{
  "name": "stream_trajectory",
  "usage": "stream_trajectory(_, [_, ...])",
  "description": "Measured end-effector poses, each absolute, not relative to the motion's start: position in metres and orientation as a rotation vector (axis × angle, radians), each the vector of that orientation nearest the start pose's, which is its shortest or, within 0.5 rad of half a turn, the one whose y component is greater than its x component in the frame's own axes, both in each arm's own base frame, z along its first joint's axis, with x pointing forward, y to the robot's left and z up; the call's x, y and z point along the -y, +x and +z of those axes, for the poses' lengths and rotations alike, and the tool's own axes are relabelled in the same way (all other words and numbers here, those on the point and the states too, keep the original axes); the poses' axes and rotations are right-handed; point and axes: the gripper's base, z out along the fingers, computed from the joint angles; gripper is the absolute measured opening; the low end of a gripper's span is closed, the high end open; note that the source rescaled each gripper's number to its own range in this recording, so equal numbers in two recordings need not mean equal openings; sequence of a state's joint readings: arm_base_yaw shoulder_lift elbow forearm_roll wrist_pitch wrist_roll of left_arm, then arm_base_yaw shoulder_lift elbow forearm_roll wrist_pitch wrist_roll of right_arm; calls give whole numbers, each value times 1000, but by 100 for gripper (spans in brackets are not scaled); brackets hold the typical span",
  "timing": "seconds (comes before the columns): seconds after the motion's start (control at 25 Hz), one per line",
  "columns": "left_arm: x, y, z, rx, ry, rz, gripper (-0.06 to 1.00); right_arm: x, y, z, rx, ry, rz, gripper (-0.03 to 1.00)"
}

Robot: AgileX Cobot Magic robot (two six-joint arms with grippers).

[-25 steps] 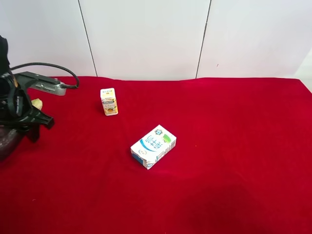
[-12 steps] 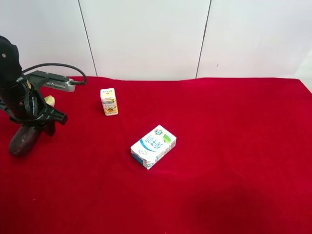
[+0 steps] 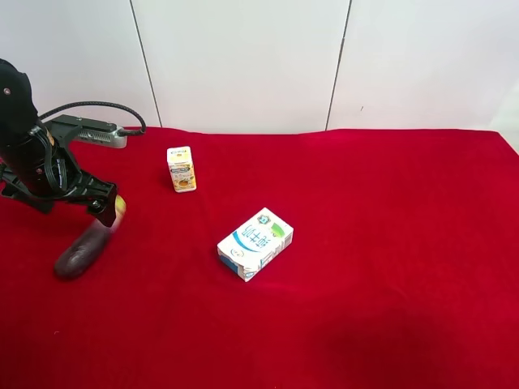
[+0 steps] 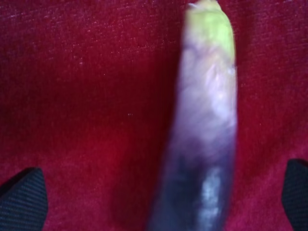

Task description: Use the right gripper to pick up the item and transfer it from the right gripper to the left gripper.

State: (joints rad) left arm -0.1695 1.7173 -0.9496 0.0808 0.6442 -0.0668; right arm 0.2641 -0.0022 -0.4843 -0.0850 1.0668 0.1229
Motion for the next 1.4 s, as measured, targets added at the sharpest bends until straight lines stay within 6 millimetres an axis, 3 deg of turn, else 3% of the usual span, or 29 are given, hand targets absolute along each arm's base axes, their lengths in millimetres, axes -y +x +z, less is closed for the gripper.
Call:
stream_trajectory(0.28, [47, 302, 170, -2922, 235, 51, 100, 8, -2, 273, -2059, -142, 137, 100])
stream_trajectory(0.44, [44, 292, 188, -2924, 234, 62, 100, 7, -2, 273, -2059, -142, 138, 100])
stream_trajectory(0.88, [32, 214, 279, -2960, 166, 45, 100, 7, -2, 273, -2059, -142, 138, 100])
stream_trajectory(1.12, [34, 167, 325, -2768, 116, -157, 100, 7, -2, 273, -2059, -142, 138, 100])
stream_trajectory(1.4, [23, 112, 359, -2525, 117, -160, 100, 7, -2, 273, -2059, -142, 138, 100])
